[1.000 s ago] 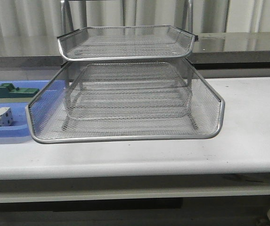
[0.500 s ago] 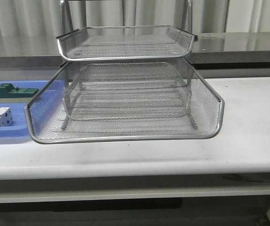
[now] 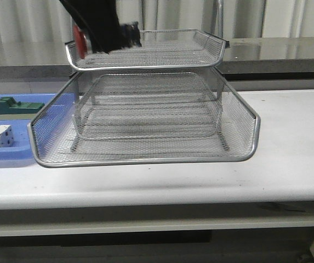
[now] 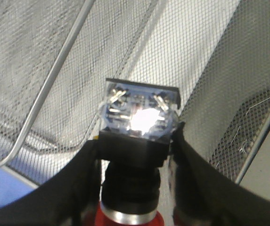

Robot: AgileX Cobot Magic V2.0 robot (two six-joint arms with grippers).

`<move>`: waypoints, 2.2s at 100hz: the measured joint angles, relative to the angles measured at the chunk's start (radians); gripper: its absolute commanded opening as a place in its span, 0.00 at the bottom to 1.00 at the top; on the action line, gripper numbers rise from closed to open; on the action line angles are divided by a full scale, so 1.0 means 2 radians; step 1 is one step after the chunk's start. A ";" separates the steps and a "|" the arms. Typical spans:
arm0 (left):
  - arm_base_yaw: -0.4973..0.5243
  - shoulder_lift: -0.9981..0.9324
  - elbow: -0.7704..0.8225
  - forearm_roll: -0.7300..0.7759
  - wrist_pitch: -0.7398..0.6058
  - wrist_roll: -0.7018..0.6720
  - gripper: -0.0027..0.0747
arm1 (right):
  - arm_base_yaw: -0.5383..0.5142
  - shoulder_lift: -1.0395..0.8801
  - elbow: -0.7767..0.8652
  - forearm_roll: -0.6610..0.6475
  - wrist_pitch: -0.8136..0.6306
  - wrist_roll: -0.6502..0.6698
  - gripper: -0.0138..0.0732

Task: Place button on rack with both arms

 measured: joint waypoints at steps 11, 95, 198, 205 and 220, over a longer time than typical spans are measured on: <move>-0.002 0.030 0.000 -0.001 -0.021 0.000 0.02 | 0.000 0.000 0.000 0.000 0.000 0.000 0.08; -0.002 0.101 -0.001 -0.031 -0.025 0.000 0.86 | 0.000 0.000 0.000 0.000 0.000 0.000 0.08; -0.002 -0.223 0.038 0.102 -0.034 -0.115 0.83 | 0.000 0.000 0.000 0.000 0.000 0.000 0.08; -0.002 -0.261 0.072 0.133 -0.058 -0.146 0.83 | 0.000 0.000 0.000 0.000 0.000 0.000 0.08; -0.002 -0.352 0.165 0.196 -0.116 -0.213 0.83 | 0.000 0.000 0.000 0.000 0.000 0.000 0.08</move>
